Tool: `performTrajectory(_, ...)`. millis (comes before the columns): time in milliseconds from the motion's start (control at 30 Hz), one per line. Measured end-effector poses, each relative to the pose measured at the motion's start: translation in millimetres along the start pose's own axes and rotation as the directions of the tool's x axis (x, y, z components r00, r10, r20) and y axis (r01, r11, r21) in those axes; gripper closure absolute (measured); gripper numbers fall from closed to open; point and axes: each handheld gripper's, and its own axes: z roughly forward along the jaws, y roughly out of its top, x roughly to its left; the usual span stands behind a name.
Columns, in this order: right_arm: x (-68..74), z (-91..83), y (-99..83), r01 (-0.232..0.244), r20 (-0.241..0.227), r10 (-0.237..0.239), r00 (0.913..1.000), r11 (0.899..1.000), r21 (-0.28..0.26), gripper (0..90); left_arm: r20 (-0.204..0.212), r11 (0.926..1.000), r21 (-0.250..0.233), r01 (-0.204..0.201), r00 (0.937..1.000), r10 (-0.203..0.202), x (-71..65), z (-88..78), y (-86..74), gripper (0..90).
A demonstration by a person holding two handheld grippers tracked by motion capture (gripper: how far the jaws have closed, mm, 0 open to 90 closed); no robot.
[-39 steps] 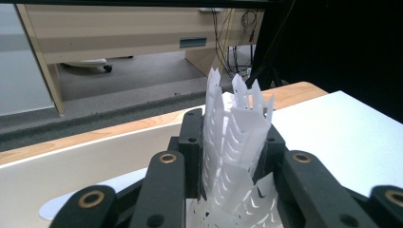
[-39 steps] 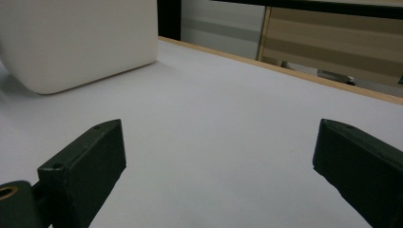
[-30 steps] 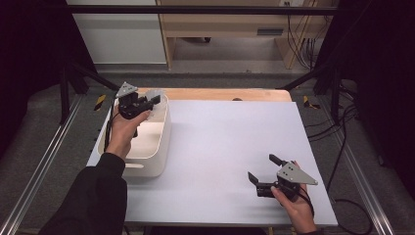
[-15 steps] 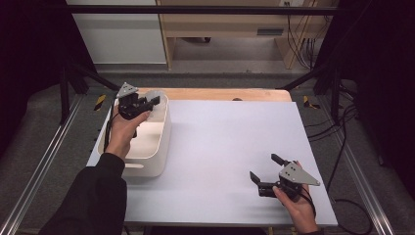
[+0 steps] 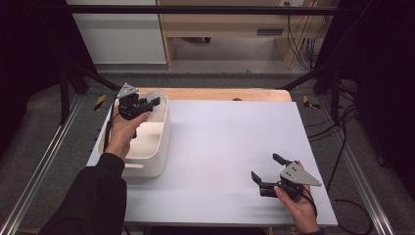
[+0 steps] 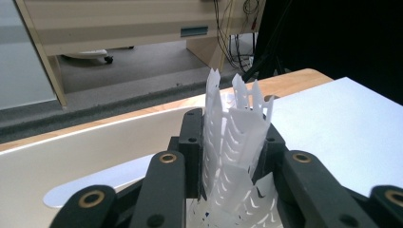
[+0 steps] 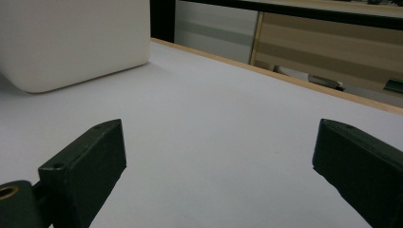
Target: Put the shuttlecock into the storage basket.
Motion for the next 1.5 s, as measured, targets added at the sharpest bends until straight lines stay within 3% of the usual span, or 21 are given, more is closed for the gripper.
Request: performTrajectory(1500, -1.5, -1.8, -0.6, 0.011, 0.005, -0.011, 0.9999, 1.0, 0.001, 4.1, -0.014, 0.9969, 0.077, -0.012, 0.9998, 0.013, 2.5, 6.3, -10.6, 69.9)
